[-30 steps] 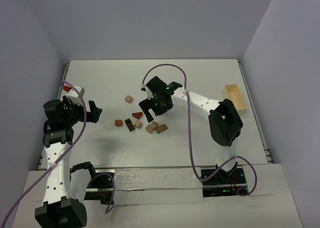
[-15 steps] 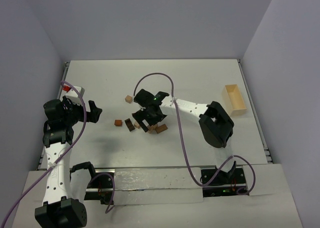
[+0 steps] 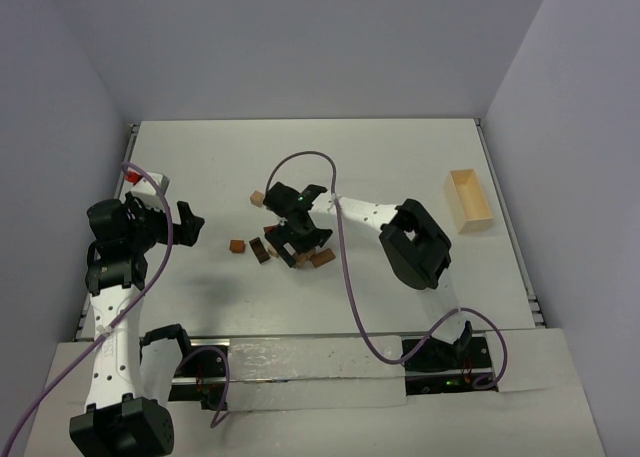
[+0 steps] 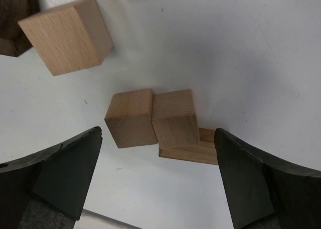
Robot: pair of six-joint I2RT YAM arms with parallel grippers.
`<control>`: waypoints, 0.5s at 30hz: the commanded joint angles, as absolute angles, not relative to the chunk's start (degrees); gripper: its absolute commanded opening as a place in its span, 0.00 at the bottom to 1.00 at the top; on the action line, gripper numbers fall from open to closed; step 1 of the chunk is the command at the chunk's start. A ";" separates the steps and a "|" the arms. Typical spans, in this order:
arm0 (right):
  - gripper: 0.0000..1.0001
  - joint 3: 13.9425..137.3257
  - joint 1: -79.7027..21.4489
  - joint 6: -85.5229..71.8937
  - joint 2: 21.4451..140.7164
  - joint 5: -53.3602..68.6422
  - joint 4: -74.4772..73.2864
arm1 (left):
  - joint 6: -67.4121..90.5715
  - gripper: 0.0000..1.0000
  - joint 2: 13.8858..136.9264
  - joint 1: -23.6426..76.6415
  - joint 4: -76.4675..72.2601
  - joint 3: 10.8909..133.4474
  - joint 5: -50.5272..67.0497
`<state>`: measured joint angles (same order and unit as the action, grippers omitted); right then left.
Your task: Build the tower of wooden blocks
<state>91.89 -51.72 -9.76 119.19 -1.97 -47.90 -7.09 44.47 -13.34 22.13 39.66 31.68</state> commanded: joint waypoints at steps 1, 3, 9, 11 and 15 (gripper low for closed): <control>0.99 95.46 -51.50 -10.47 120.94 -0.35 -49.23 | -6.94 0.99 44.03 -13.71 20.92 39.99 31.82; 0.97 95.99 -51.50 -10.76 121.39 -0.32 -49.60 | -6.94 0.99 44.03 -13.80 20.83 39.99 31.90; 0.90 96.88 -51.11 -11.18 122.25 1.01 -49.96 | -6.86 0.99 44.05 -13.80 20.83 39.99 31.84; 0.88 96.94 -50.89 -11.34 122.60 1.23 -50.10 | -6.86 0.99 44.12 -13.80 20.83 39.99 31.82; 0.82 97.21 -50.31 -11.63 122.96 1.63 -50.34 | -6.86 0.99 44.12 -13.80 20.83 40.01 31.75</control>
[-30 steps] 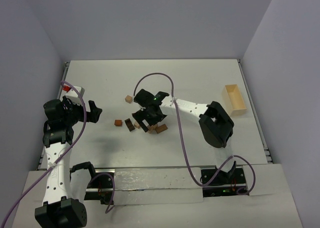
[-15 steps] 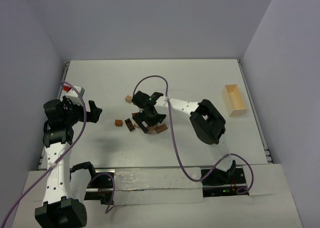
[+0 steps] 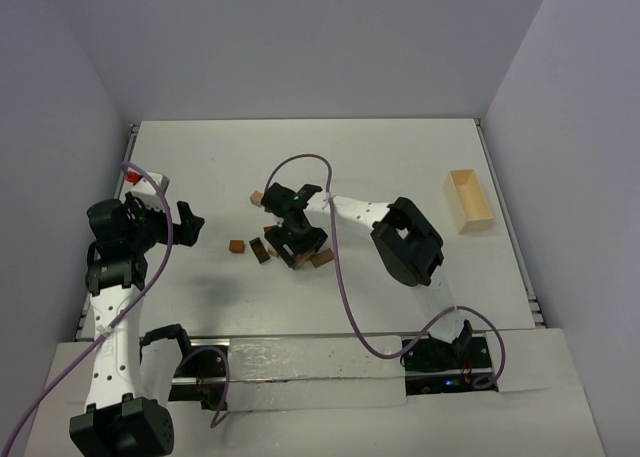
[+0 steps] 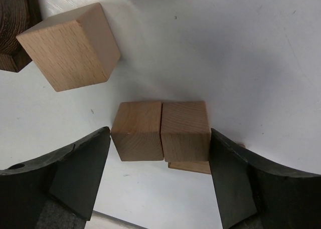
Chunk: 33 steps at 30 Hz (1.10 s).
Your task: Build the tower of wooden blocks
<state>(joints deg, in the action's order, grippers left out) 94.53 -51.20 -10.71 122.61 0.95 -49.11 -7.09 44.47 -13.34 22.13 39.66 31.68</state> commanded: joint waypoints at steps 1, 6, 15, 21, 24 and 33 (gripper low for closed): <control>0.80 97.23 -50.19 -11.71 122.96 1.76 -50.27 | -6.86 0.99 44.12 -13.80 20.83 40.06 31.80; 0.77 97.59 -50.19 -11.88 123.06 2.21 -50.54 | -6.86 0.99 44.23 -13.78 20.90 39.99 31.80; 0.70 97.38 -50.19 -11.95 122.53 2.13 -50.45 | -6.77 0.99 44.39 -13.80 20.83 40.08 31.64; 0.61 97.30 -49.79 -12.35 121.42 1.10 -50.49 | -6.77 0.99 44.38 -13.75 20.83 40.08 31.55; 0.55 97.09 -49.19 -12.39 120.94 1.00 -50.54 | -6.71 0.99 44.44 -13.80 20.83 40.08 31.47; 0.42 100.74 -41.08 -14.67 121.32 0.21 -51.62 | -6.68 0.99 44.72 -13.80 20.83 40.14 31.47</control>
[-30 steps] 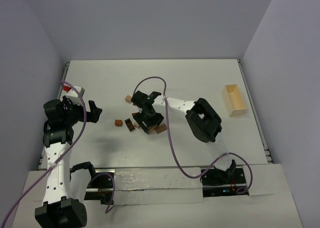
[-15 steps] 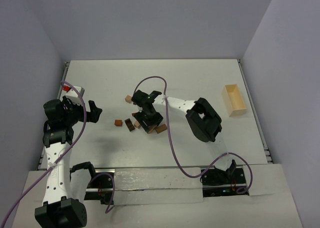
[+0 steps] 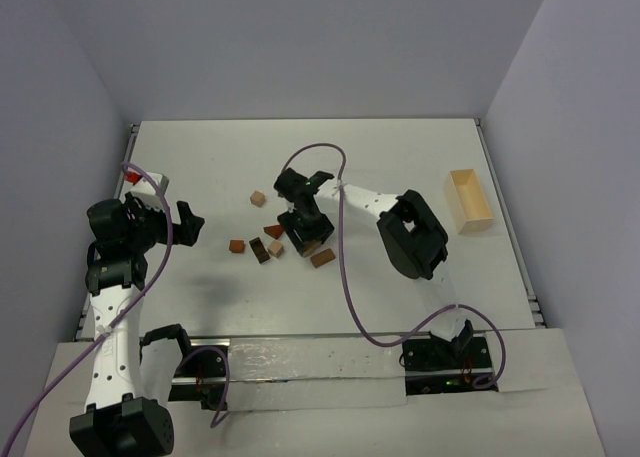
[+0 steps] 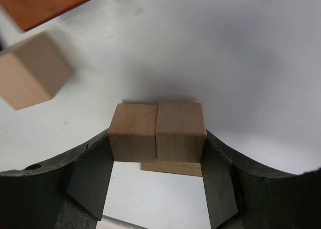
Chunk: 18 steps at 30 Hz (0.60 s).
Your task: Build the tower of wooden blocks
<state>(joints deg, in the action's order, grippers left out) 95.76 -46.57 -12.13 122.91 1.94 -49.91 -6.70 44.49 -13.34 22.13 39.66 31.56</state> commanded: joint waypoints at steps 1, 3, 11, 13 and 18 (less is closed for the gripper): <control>0.41 101.58 -40.36 -14.94 121.72 0.09 -51.76 | -6.68 0.99 44.74 -13.76 20.83 40.17 31.42; 0.40 103.04 -38.81 -16.08 122.51 0.05 -52.10 | -6.68 0.99 44.77 -13.76 20.83 40.17 31.38; 0.39 107.60 -35.95 -23.32 125.99 -0.39 -53.14 | -6.42 0.99 45.26 -13.77 20.71 40.31 30.85; 0.39 108.04 -35.87 -24.71 126.91 2.32 -53.28 | -6.33 0.99 45.45 -13.80 20.74 40.27 30.75; 0.38 107.83 -35.99 -27.26 128.59 4.22 -53.61 | -6.15 0.99 45.92 -13.80 20.65 40.34 30.36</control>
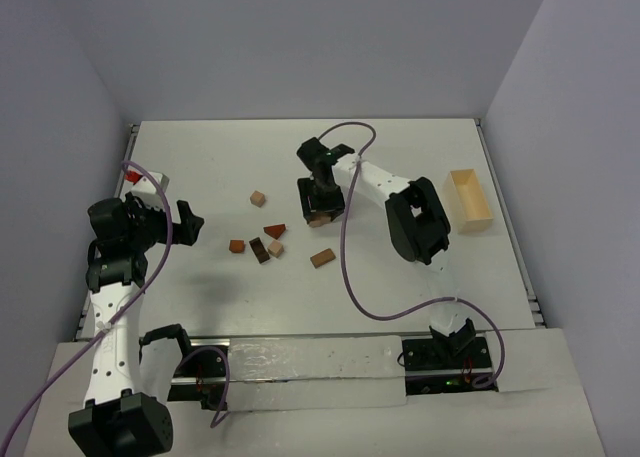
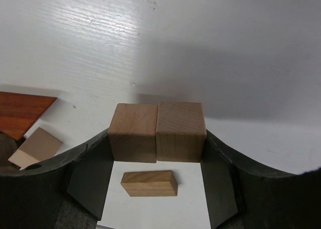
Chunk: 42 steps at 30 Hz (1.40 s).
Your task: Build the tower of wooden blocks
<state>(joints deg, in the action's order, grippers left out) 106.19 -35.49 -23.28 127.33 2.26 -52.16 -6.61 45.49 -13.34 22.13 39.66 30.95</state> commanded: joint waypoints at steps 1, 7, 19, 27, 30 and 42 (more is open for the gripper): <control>0.38 107.61 -36.03 -27.95 128.72 4.43 -53.61 | -6.13 0.99 46.05 -13.80 20.63 40.37 30.21; 0.34 108.62 -36.73 -30.76 129.46 5.28 -53.44 | -5.89 0.99 46.76 -13.80 20.65 40.69 29.54; 0.34 111.27 -38.14 -33.24 131.81 2.52 -53.53 | -5.26 0.99 46.85 -13.73 20.22 40.52 28.46; 0.48 111.01 -38.39 -33.40 132.63 1.86 -53.53 | -5.11 0.99 46.77 -13.80 20.29 40.53 28.30; 0.59 110.92 -38.63 -33.35 132.49 2.11 -53.35 | -5.10 0.99 46.89 -13.76 20.26 40.52 28.26; 0.88 110.34 -39.68 -33.57 130.12 0.52 -53.22 | -5.06 0.99 46.89 -13.76 20.13 40.52 28.00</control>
